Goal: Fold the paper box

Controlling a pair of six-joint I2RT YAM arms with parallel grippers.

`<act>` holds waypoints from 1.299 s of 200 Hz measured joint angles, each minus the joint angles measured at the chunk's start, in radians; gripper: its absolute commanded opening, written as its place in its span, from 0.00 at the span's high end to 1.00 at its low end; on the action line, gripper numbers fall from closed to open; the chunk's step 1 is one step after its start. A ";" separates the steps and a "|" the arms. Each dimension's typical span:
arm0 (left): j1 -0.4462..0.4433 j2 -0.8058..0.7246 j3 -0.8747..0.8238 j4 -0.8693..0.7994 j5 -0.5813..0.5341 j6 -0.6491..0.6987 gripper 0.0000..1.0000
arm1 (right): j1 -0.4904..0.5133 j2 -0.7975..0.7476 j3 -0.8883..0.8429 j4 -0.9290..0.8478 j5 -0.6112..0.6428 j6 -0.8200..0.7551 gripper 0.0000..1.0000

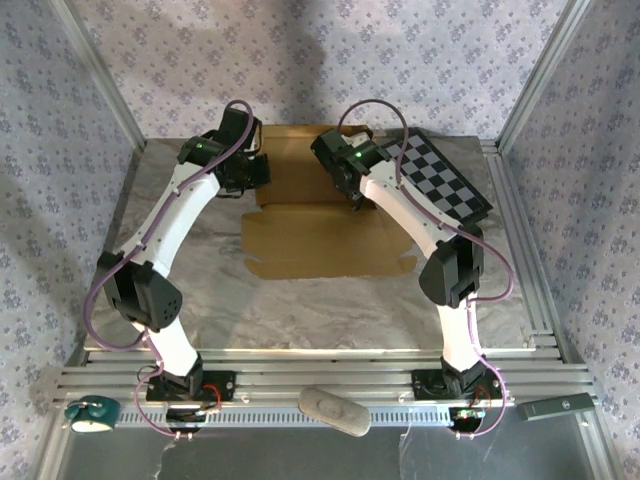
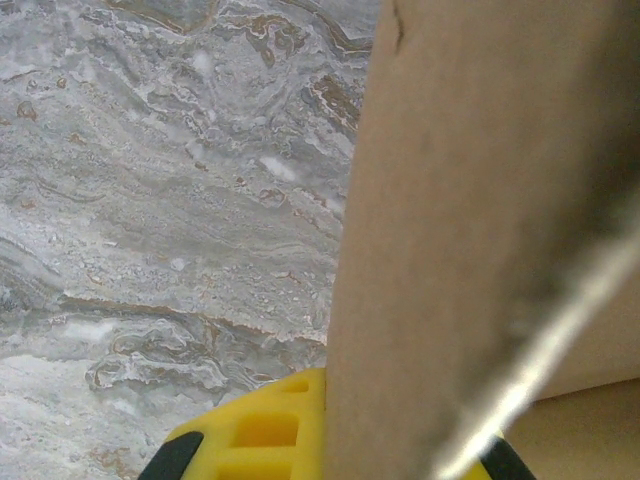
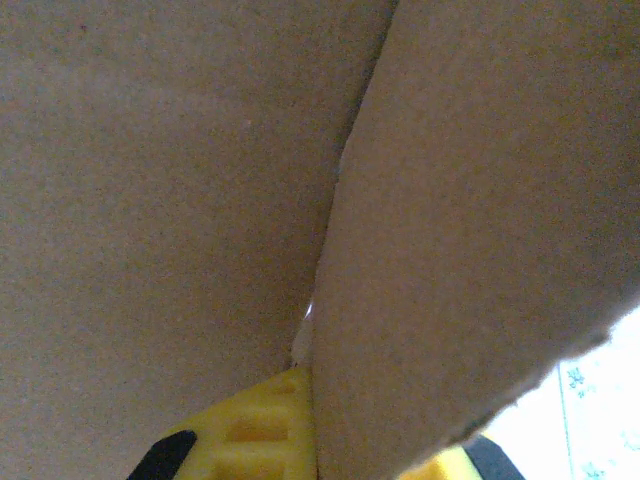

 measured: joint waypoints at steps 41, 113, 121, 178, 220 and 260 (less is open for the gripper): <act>0.000 0.000 0.000 -0.006 -0.003 0.000 1.00 | -0.020 -0.006 0.000 0.009 -0.067 -0.007 0.64; 0.002 0.000 0.000 -0.006 -0.004 0.008 1.00 | -0.134 -0.179 0.015 0.086 -0.390 0.006 0.35; 0.002 0.000 0.000 -0.006 -0.004 0.009 1.00 | -0.145 -0.201 0.016 0.096 -0.417 0.012 0.35; 0.003 0.001 0.000 -0.008 -0.004 0.027 1.00 | -0.208 -0.312 -0.066 0.191 -0.512 0.006 0.38; 0.009 0.039 0.023 -0.046 0.000 0.082 1.00 | -0.227 -0.336 -0.169 0.334 -0.588 -0.227 0.37; 0.010 0.071 0.032 -0.085 0.007 0.145 1.00 | -0.217 -0.323 -0.169 0.398 -0.718 -0.566 0.30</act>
